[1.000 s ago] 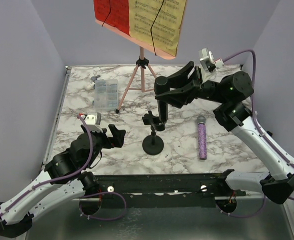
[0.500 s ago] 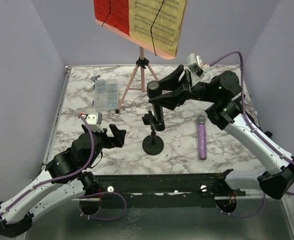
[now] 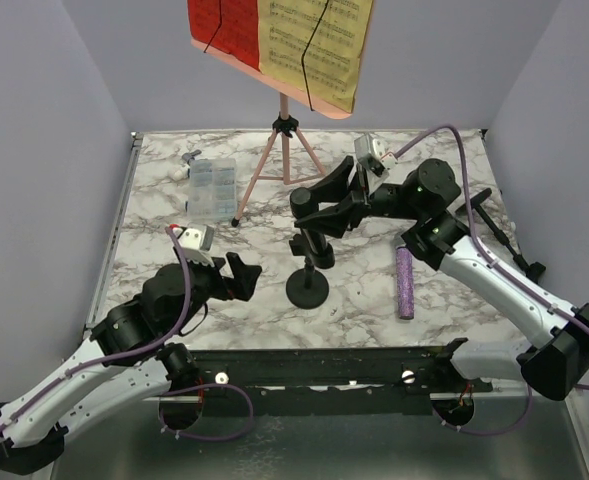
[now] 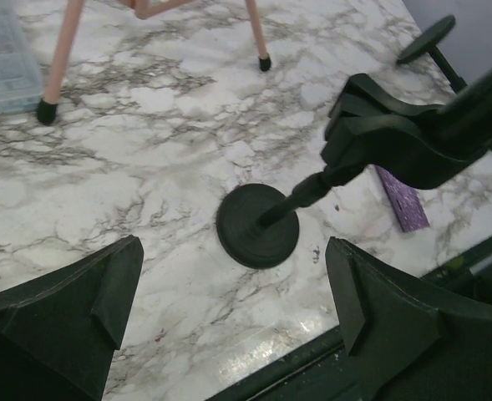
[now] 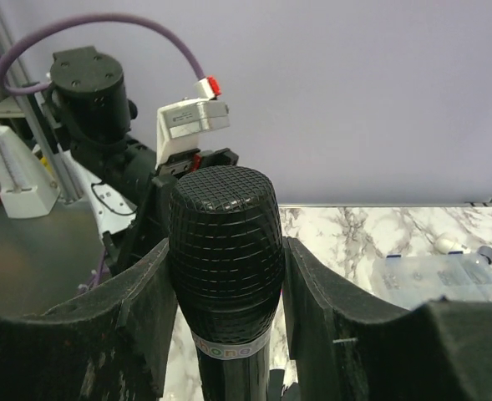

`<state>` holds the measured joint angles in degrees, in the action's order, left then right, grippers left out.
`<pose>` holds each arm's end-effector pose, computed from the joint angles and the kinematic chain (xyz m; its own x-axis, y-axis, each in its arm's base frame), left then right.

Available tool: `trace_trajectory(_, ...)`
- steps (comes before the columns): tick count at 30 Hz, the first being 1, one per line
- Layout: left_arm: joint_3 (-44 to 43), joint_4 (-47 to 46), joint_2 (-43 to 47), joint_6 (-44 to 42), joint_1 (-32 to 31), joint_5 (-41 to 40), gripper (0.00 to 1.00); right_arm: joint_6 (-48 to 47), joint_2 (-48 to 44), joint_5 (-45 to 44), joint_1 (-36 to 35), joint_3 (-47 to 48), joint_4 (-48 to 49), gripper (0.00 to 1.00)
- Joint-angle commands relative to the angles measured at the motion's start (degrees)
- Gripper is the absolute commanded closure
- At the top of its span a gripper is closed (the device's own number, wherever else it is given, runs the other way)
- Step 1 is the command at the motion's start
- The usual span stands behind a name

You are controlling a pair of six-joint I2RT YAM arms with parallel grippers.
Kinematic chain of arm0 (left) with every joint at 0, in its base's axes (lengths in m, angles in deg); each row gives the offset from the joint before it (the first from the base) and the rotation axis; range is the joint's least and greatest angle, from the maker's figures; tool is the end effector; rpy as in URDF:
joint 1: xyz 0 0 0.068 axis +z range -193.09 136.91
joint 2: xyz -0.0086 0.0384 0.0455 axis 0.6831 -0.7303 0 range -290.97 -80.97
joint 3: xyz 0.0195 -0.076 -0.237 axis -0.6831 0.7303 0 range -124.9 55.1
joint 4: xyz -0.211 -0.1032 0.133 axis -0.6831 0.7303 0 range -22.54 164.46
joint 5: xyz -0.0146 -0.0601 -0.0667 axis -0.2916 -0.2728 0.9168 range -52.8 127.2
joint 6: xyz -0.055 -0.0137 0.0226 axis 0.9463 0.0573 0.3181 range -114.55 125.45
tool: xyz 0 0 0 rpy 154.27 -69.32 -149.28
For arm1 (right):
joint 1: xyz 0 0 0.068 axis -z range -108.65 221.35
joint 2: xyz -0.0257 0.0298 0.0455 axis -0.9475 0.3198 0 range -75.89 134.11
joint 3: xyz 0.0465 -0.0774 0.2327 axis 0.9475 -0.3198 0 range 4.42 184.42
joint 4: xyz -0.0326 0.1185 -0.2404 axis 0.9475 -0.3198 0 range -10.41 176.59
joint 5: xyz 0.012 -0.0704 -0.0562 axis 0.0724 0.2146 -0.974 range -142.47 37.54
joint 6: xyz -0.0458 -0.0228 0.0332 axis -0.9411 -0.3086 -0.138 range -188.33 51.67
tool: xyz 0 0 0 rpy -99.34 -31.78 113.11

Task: Set up the instrument practice props

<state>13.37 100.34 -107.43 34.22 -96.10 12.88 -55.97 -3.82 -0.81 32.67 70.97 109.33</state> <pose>0.1019 -0.1043 0.3103 -0.3961 -0.2031 -0.8954 0.3435 0.8717 -0.3497 0.2139 0.2169 0.4072 0.0175 0.1841 -0.9827 -0.9995 -0.0238 -0.0223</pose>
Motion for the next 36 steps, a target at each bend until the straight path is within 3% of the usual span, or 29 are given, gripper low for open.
trace_trajectory(1,-2.7,-5.4,-3.0,-6.2,-0.2,14.6,0.01,-0.2,-1.3,6.1,-0.4,-4.0,1.7,1.0)
trace_trajectory(4,-2.3,-10.2,-5.1,-8.7,-0.2,25.0,0.01,-0.8,-3.2,6.1,-0.4,-6.2,1.9,1.0)
trace_trajectory(7,-3.1,-12.6,-8.6,-12.1,-0.2,30.0,0.01,-1.9,-5.6,6.3,0.6,-7.8,2.0,0.99)
trace_trajectory(14,-8.4,-14.1,-20.7,-24.3,-0.1,34.6,0.01,7.8,-1.3,24.0,7.5,-5.9,10.9,1.0)
trace_trajectory(18,-7.0,-18.7,-22.2,-28.4,0.6,36.1,0.01,19.1,2.4,30.3,11.1,-6.1,25.5,1.0)
trace_trajectory(22,-5.1,-22.6,-21.5,-32.2,1.1,38.2,0.01,36.1,8.7,36.3,12.4,-4.4,46.3,1.0)
trace_trajectory(26,-6.8,-20.5,-23.3,-41.6,5.1,45.0,0.01,66.8,17.0,38.7,13.8,-0.8,79.0,1.0)
trace_trajectory(31,-12.5,-19.0,-31.1,-47.0,20.8,68.7,0.01,68.0,19.0,39.1,13.9,0.2,79.3,0.99)
trace_trajectory(36,-13.6,-25.3,-37.3,-46.2,21.3,79.2,0.01,67.3,18.3,37.7,13.9,-0.2,79.0,0.99)
